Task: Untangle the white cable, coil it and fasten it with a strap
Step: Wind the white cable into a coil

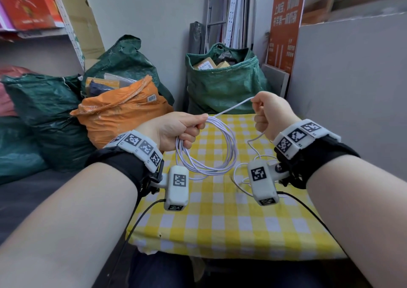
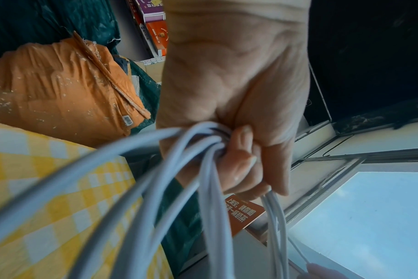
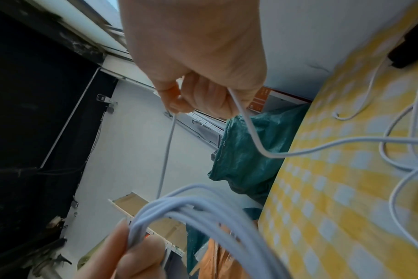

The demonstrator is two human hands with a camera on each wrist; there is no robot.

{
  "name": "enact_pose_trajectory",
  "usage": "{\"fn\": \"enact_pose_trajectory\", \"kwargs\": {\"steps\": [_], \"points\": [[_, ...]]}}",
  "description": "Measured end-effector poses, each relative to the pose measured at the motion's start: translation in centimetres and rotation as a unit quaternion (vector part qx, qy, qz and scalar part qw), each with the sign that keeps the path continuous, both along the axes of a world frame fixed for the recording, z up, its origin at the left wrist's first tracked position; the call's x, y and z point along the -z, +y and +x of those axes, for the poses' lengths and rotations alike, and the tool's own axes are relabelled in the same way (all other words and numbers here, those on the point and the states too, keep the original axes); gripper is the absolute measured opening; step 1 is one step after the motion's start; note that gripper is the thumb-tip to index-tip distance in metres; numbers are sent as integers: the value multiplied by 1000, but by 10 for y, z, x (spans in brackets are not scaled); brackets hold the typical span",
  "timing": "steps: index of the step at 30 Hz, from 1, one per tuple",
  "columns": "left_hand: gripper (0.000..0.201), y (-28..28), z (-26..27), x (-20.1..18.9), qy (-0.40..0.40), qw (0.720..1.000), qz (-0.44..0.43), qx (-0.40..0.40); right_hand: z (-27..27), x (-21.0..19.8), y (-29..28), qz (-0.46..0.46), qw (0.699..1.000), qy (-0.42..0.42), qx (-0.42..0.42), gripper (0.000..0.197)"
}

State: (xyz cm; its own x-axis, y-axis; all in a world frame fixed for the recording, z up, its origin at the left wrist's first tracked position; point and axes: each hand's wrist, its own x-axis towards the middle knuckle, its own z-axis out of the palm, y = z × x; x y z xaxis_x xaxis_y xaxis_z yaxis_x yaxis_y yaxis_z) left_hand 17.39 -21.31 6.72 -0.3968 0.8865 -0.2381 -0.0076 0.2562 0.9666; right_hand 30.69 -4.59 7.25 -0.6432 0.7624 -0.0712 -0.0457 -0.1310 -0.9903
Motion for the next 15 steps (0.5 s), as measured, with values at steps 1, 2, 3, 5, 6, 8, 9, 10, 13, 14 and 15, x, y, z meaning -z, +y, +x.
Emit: {"fn": "enact_pose_trajectory", "kwargs": {"steps": [1,2,3,5,6,8,9,10,13,14,15], "points": [[32,0,1,0,1,1000,-3,6,-1,0,-1,-17,1000,8,15,30],[32,0,1,1,2,1000,-7,9,-1,0,-2,-31,999,14,29,32],[32,0,1,2,2,1000,-11,12,-1,0,-2,-45,998,19,43,32],[32,0,0,3,-1,1000,-20,15,-1,-2,0,-65,995,23,70,33],[32,-1,-1,4,-3,1000,-24,16,-1,-3,1,-70,994,22,82,32],[32,-1,-2,6,-5,999,-28,15,-1,-3,4,-65,993,7,98,32],[32,-1,-2,6,-7,999,-28,14,-1,-3,5,-57,993,-8,100,32],[32,-1,-2,7,-9,1000,-27,12,-2,-2,6,-47,994,-26,98,32],[32,-1,-3,9,-24,1000,-18,2,-4,0,7,11,993,-95,61,23],[32,-1,-4,8,-27,999,-16,-1,-4,0,5,46,990,-127,34,16],[33,-1,-4,8,-27,1000,-16,-1,-4,1,4,88,985,-149,8,10]]}}
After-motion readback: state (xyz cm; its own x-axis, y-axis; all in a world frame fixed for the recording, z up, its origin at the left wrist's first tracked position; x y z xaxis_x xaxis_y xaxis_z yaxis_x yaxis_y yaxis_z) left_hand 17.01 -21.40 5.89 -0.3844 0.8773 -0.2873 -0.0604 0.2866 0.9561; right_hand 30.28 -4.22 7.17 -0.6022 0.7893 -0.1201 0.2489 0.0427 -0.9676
